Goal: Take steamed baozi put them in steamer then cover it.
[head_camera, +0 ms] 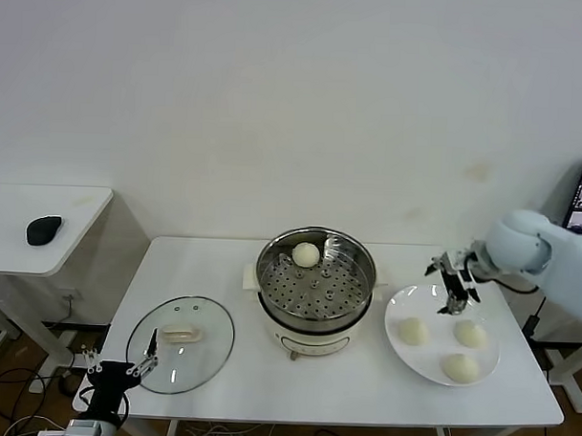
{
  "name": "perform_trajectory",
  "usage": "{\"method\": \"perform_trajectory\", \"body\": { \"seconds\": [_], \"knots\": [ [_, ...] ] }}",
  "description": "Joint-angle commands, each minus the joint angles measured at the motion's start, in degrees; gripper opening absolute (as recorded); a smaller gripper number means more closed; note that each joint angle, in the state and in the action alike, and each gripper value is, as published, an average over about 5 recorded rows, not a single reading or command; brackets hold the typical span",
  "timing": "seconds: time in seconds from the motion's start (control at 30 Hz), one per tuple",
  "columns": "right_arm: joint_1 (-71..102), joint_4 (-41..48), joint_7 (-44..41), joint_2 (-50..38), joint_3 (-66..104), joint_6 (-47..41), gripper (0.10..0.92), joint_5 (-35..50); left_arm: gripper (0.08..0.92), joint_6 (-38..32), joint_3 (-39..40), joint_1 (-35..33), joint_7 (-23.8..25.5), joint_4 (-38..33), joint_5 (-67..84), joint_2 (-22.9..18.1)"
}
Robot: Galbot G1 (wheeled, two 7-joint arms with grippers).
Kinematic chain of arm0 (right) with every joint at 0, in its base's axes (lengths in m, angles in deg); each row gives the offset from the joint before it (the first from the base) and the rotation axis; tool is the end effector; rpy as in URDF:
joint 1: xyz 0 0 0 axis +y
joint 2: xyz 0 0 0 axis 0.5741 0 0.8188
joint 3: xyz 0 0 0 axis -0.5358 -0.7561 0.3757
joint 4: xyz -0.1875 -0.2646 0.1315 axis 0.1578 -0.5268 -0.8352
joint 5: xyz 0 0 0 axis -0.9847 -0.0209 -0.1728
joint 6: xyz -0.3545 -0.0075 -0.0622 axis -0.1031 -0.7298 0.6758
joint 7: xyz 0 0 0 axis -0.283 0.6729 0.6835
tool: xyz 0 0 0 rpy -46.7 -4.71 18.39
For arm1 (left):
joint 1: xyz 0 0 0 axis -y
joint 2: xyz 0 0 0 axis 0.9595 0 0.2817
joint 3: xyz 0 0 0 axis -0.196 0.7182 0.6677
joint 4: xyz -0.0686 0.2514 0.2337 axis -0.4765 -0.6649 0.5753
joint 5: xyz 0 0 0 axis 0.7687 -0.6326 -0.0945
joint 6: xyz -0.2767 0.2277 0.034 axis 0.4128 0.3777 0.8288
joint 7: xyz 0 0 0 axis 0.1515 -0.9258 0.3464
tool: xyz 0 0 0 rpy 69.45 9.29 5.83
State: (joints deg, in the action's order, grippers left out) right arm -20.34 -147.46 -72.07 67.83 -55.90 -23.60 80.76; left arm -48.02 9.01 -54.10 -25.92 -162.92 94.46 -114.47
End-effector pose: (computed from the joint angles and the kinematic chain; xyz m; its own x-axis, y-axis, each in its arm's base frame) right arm 0.4701 -0.1714 -0.1381 -0.2734 -0.0881 0.9579 -0.9537 -0.1046 -0.2819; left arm 0.1506 0.1104 -0.3337 -0.9940 -0.0864 0.0672 -0.0660 0.9628 0.2620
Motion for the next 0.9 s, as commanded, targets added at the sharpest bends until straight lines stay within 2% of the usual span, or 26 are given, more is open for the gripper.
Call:
{"method": "perform_trajectory", "body": {
  "seconds": [0.03, 0.6, 0.9],
  "knots": [
    [11.9, 2.8, -0.2, -1.0, 7.6, -1.3, 0.823, -3.3, 0.823, 0.1, -0.1, 0.0, 0.0, 0.5, -0.1, 0.0],
    [17.4, 12.3, -0.3, 10.0, 11.5, 1.5, 0.823, -3.7, 0.823, 0.0, -0.2, 0.1, 0.0, 1.1, -0.6, -0.1],
    [18.5, 15.3, 0.8, 13.1, 13.0, 0.5, 0.802, -5.2, 0.823, -0.1, -0.2, 0.3, 0.0, 1.2, -0.6, -0.3]
  ]
}}
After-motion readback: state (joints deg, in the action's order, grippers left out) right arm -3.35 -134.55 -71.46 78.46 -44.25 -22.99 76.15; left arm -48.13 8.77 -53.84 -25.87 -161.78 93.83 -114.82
